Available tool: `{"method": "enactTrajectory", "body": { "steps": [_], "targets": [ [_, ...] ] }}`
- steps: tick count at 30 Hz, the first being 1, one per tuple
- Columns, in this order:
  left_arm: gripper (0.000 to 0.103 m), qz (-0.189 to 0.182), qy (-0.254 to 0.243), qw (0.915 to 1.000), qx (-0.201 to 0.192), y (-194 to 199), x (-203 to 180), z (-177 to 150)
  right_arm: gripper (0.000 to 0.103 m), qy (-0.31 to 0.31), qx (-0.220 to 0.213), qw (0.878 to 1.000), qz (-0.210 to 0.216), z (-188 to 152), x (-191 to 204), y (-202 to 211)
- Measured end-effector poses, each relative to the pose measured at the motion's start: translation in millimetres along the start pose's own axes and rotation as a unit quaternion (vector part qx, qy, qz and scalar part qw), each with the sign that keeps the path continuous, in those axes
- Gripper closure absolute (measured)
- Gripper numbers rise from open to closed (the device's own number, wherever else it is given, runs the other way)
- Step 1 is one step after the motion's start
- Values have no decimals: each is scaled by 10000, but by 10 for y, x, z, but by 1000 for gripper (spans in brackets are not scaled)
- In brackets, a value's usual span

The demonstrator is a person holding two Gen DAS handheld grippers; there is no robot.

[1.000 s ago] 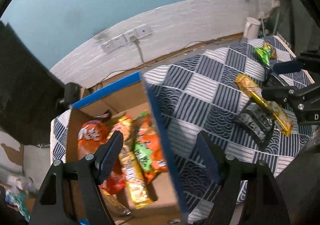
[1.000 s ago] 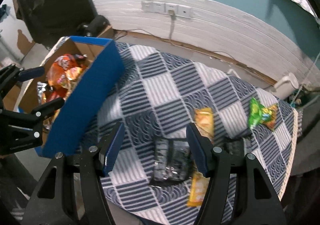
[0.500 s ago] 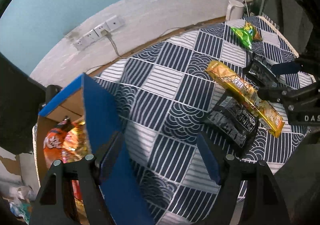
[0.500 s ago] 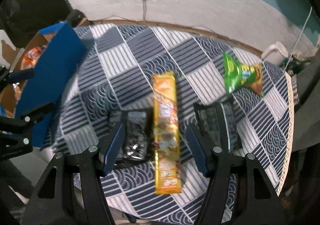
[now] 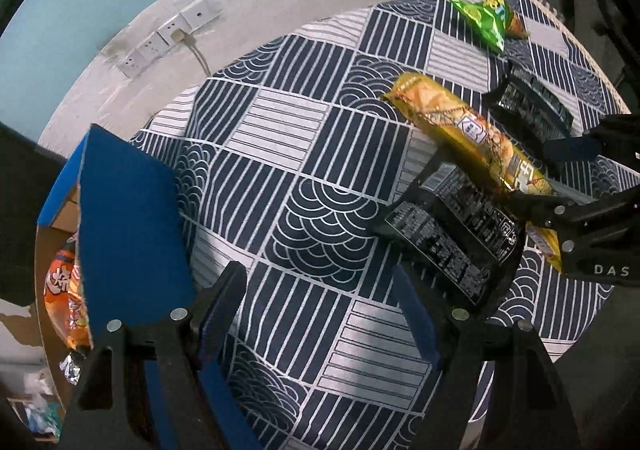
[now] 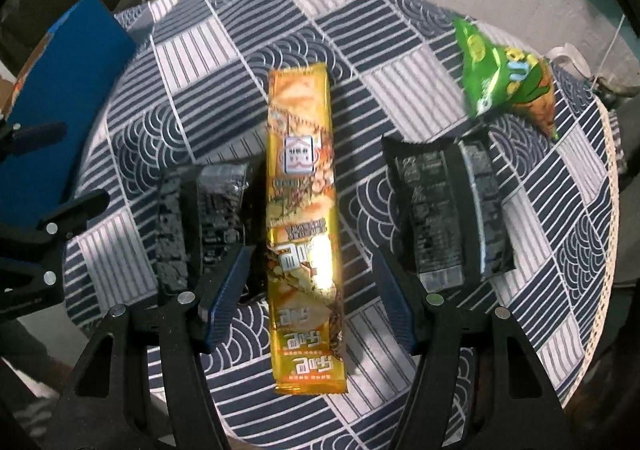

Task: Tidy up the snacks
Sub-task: 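Grasp the black snack pack with the left tool while the right tool grasps the gold stick pack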

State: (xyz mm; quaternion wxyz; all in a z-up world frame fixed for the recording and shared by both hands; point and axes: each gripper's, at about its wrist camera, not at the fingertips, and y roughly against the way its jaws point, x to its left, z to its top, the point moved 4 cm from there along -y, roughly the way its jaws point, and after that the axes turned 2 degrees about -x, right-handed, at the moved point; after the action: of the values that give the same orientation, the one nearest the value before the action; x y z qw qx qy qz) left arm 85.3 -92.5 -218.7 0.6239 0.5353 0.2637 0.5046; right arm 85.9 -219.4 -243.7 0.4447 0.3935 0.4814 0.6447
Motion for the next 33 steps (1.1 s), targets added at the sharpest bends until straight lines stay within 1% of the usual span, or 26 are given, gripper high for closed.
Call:
{"method": "enactTrajectory", "body": {
  "steps": [3,4,5,8,9,13,19,22,24,27,33],
  "targets": [
    [26,21,-15,10000,37,-34,-8,-1,39,28,102,9999,-78,-42,-16,-75],
    [26,16,-6,10000,55,-44,-2,-2,44,27,129,9999,-103,-59,-17,-95],
    [26,11,2,10000,68,-53,1,-4,52,42,207,9997,-86,-86,-4,-124],
    [26,-17,31,9999,121,-72,25,-5,64,89,270,9996,-52,-130,51,-145],
    [26,-28,41,9999,134,-74,30,-8,64,109,268,9996,-70,-146,83,-138],
    [26,-11,41,9999,158,-71,48,-29,65,153,283,9994,94,-199,263,-122],
    [25,-9,43,9999,146,-39,81,-70,65,-127,371,9977,548,-271,470,-94],
    [22,-73,152,9997,155,-23,103,-79,65,-59,376,9983,442,-294,522,-79],
    [22,-214,288,9992,182,-13,95,-88,65,-25,356,9987,357,-307,519,-50],
    [22,-384,379,9982,261,-17,37,-86,65,-2,282,9994,223,-329,399,70],
    [21,-526,436,9970,361,-53,-137,-20,65,-32,178,9998,-39,-327,32,165]
  ]
}}
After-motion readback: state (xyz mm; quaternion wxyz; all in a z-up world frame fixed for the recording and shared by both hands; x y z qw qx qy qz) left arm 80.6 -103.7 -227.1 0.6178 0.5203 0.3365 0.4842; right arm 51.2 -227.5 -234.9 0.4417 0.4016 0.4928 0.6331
